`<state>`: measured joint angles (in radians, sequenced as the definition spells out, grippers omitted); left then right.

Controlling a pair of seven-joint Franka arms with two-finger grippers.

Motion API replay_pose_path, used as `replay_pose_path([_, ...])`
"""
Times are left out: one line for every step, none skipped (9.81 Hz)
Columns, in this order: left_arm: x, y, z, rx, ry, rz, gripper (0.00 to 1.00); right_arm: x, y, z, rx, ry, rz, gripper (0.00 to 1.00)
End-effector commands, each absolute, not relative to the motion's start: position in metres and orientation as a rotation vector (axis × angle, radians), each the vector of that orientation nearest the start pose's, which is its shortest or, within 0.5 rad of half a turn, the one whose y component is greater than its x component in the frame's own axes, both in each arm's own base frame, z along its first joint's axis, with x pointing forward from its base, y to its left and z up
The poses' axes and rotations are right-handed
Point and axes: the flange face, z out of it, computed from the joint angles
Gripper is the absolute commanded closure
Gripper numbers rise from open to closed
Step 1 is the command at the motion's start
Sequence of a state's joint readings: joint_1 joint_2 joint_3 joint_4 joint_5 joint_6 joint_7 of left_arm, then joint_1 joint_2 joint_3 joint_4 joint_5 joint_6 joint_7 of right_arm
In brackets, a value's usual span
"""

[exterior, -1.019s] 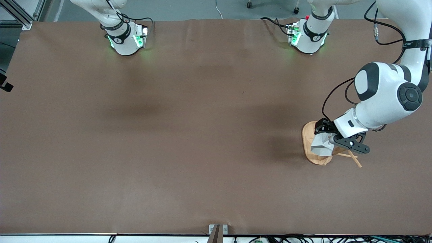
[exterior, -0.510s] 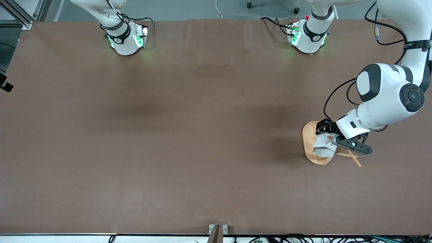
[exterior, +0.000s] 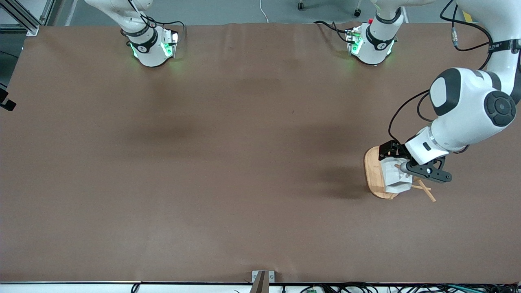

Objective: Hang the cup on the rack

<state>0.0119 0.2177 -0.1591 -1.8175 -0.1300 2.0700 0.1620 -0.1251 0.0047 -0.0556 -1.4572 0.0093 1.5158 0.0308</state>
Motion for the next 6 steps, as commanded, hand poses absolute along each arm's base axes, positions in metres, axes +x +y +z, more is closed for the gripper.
replay_pose_path([0.591,-0.107,0.442,-3.269,0.343,0.032,0.0,0.536,-0.1,0.671,-3.134,0.324,-0.091,0.0])
replay_pose_path([0.583,-0.109,0.456,-3.262,0.297,0.054,0.0,0.536,-0.1,0.671,-3.134,0.324,-0.091,0.0])
replay_pose_path([0.571,-0.116,0.472,-3.241,0.289,0.078,0.0,0.537,-0.1,0.672,-3.134,0.324,-0.093,0.0])
replay_pose_path([0.56,-0.114,0.494,-3.191,0.246,0.071,0.0,0.537,-0.1,0.672,-3.134,0.324,-0.093,0.0])
replay_pose_path([0.55,-0.112,0.512,-3.136,0.236,0.061,0.0,0.537,-0.1,0.672,-3.134,0.324,-0.093,0.0])
replay_pose_path([0.545,-0.109,0.532,-3.11,0.24,0.023,0.0,0.536,-0.1,0.671,-3.134,0.324,-0.091,0.0])
